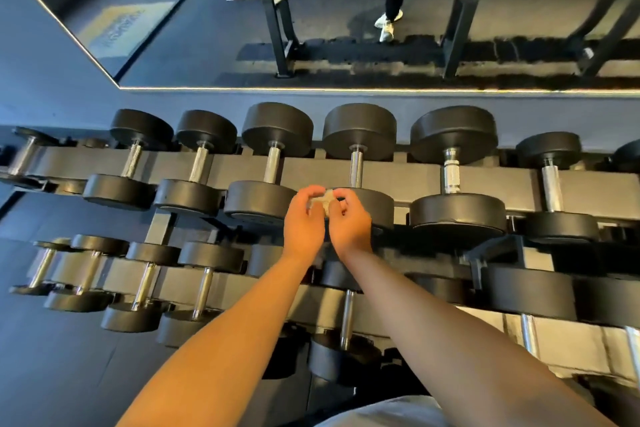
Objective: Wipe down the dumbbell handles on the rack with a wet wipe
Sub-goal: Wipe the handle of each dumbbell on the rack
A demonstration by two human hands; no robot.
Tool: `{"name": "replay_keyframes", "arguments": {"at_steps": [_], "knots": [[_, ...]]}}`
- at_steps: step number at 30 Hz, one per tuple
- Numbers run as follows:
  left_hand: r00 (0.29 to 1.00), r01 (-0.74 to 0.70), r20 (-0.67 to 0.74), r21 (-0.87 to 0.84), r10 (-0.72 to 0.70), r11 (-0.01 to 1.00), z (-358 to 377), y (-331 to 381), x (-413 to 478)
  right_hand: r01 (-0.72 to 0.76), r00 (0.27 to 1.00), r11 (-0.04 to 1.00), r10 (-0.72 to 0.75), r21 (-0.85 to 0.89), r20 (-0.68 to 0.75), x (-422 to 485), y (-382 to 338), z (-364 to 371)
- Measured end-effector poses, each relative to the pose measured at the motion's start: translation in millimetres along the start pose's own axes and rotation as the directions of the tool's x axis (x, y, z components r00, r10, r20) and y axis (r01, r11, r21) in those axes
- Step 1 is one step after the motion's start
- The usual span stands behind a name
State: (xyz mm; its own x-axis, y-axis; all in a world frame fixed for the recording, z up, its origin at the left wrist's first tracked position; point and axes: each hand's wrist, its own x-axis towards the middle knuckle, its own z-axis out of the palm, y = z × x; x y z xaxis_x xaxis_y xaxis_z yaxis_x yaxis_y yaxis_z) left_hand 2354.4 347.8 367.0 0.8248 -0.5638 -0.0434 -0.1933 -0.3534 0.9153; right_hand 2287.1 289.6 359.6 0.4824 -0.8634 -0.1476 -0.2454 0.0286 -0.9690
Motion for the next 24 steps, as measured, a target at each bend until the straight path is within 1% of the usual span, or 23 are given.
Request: {"name": "replay_keyframes", "arguments": {"at_steps": [3, 7, 11, 16, 20, 23, 24], "knots": [[0.995, 0.039, 0.098, -0.068, -0.033, 0.997, 12, 8, 21, 0.046, 0.999, 0.999, -0.046, 0.003, -0.014, 30, 1, -4], [0.997, 0.003, 0.08, -0.007, -0.002, 1.0, 32, 9, 50, 0.029, 0.999, 0.995, -0.027, -0.096, 0.025, 66, 1, -12], [0.994, 0.051, 0.091, 0.043, -0.055, 0.998, 54, 15, 85, 0.011, 1.0, 0.981, -0.012, -0.196, -0.007, 96, 3, -18], [0.987, 0.124, 0.091, 0.105, -0.133, 0.987, 77, 10, 129, -0.138, 0.988, 0.949, 0.153, -0.285, 0.031, 126, 14, -25], [0.979, 0.193, 0.059, 0.08, -0.197, 0.978, 98, 13, 163, -0.155, 0.985, 0.934, 0.171, -0.323, 0.021, 142, 19, -24], [0.962, 0.251, 0.095, 0.065, -0.256, 0.966, 114, 9, 181, -0.168, 0.982, 0.925, 0.187, -0.34, 0.022, 152, 26, -26], [0.962, 0.244, 0.11, 0.077, -0.251, 0.967, 119, 5, 184, -0.171, 0.981, 0.923, 0.192, -0.345, 0.027, 155, 27, -27]]}}
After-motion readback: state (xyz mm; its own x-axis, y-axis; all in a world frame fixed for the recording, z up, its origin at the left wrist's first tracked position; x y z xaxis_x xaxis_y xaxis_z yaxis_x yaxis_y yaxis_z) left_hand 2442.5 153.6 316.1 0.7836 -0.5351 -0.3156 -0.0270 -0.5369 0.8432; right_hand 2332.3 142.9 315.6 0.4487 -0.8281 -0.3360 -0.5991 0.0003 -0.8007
